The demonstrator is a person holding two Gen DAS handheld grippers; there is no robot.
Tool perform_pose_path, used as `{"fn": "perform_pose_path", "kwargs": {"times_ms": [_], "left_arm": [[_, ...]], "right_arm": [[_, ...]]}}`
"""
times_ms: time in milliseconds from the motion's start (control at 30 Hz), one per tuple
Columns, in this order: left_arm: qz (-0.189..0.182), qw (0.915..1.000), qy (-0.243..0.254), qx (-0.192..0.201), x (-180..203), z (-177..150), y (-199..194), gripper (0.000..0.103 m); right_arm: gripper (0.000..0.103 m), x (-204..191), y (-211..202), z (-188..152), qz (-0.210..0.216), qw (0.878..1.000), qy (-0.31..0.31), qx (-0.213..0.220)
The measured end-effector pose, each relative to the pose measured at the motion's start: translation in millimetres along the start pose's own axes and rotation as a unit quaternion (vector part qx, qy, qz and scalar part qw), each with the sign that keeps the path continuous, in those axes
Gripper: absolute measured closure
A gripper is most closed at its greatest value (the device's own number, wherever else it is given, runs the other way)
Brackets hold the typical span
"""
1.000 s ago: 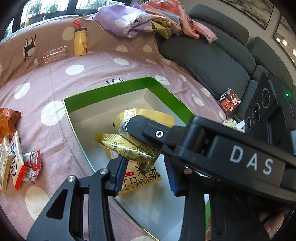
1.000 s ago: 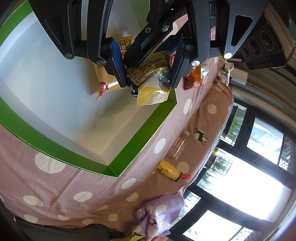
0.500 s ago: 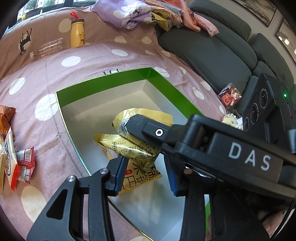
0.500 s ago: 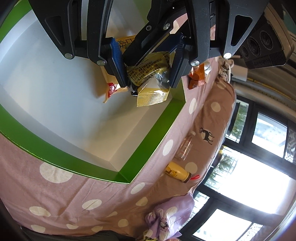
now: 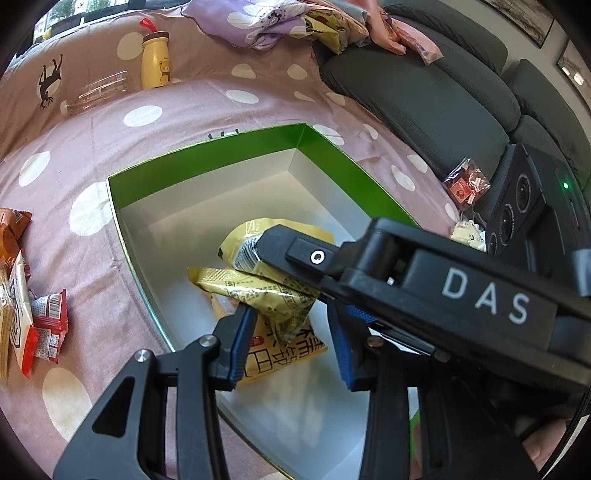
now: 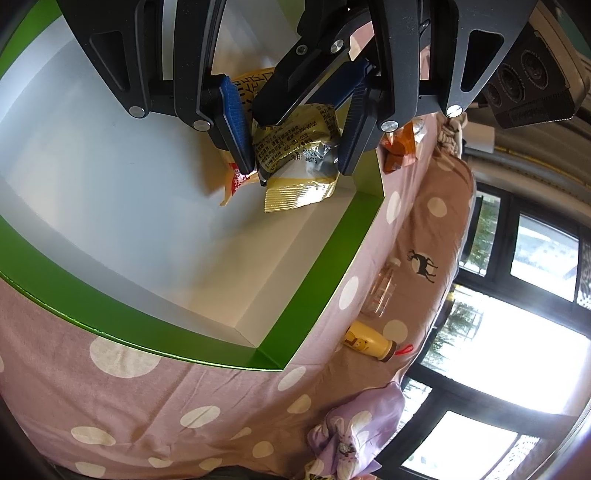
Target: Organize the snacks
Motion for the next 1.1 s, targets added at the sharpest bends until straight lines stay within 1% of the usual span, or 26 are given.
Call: {"fn": "perform_pose_path", "kwargs": {"times_ms": [133, 233, 333, 400, 667, 1100], "left_arm": [[0.010, 0.9998, -0.011, -0.010, -2.1, 0.3, 1.9, 0.069], [0.021, 0.9996, -0.009, -0.014, -3.6, -0.8, 3.3, 0.070], [0.019, 0.9997, -0.009, -0.013, -5.6, -2.2, 3.0, 0.071], [0.022, 0.9997, -0.006, -0.012, -6.7, -2.9, 2.9, 0.074], [0.025, 0.9996, -0.001, -0.012, -10.1, -4.1, 2.6, 0.074], [0.027, 0.9995, -0.009, -0.016, -10.5, -3.9, 1.6, 0.075]], "right_arm": [[0.053, 1.8, 1.7, -0.2, 0.001, 1.000, 0.000, -0.004], [0.053, 0.6, 5.0, -0.9, -0.004, 1.000, -0.006, -0.009], [0.053, -0.3, 6.0, -1.4, -0.005, 1.000, -0.007, -0.009], [0.053, -0.4, 6.0, -1.4, -0.005, 1.000, -0.007, -0.008], [0.053, -2.5, 8.8, -3.0, -0.011, 1.000, -0.011, -0.012], [0.053, -2.5, 9.5, -3.5, -0.007, 1.000, -0.008, -0.012]]}}
Point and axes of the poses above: each gripper's, at about its wrist camera, not at the fingertips, and y roughly the way its jaws point, x to its right, z to its top, the point moved 4 cm from there along y, roughly the way its jaws point, and after that the axes turned 15 degrees about z, right-handed, at the moved point
